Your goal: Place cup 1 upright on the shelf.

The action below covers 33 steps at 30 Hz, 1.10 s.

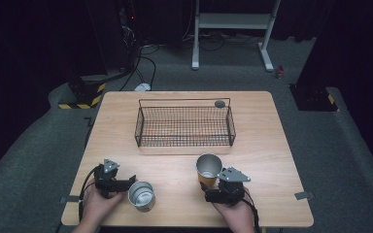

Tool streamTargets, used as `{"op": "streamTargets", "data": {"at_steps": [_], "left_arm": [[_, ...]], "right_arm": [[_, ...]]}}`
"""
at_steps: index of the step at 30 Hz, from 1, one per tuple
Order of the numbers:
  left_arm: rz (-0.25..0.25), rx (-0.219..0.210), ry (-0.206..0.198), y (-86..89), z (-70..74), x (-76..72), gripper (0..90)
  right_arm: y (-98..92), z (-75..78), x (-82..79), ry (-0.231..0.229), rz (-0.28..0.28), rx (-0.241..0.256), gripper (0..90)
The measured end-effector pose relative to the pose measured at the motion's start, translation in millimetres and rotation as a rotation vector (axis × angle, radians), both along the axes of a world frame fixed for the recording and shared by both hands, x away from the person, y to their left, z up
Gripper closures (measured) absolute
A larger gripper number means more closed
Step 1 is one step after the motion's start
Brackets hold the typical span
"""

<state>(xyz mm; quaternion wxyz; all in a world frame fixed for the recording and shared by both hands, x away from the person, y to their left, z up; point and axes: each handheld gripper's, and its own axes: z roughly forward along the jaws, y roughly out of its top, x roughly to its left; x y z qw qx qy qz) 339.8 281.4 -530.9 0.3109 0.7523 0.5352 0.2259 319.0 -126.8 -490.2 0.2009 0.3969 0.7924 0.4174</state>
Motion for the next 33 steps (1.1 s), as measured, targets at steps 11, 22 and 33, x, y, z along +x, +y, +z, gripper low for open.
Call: {"op": "streamTargets", "data": {"at_steps": [11, 22, 33], "left_arm": [[0.039, -0.007, 0.0, 19.4, -0.3, 1.7, 0.4], [0.07, 0.0, 0.002, 30.2, -0.3, 5.1, 0.3], [0.07, 0.0, 0.003, 30.2, -0.2, 5.2, 0.3]], "right_arm": [[12.0, 1.8, 4.4, -0.014, -0.009, 0.011, 8.9], [17.0, 4.3, 9.8, -0.058, -0.03, 0.028, 9.0], [16.3, 5.9, 10.9, -0.085, -0.048, 0.039, 10.3]]}}
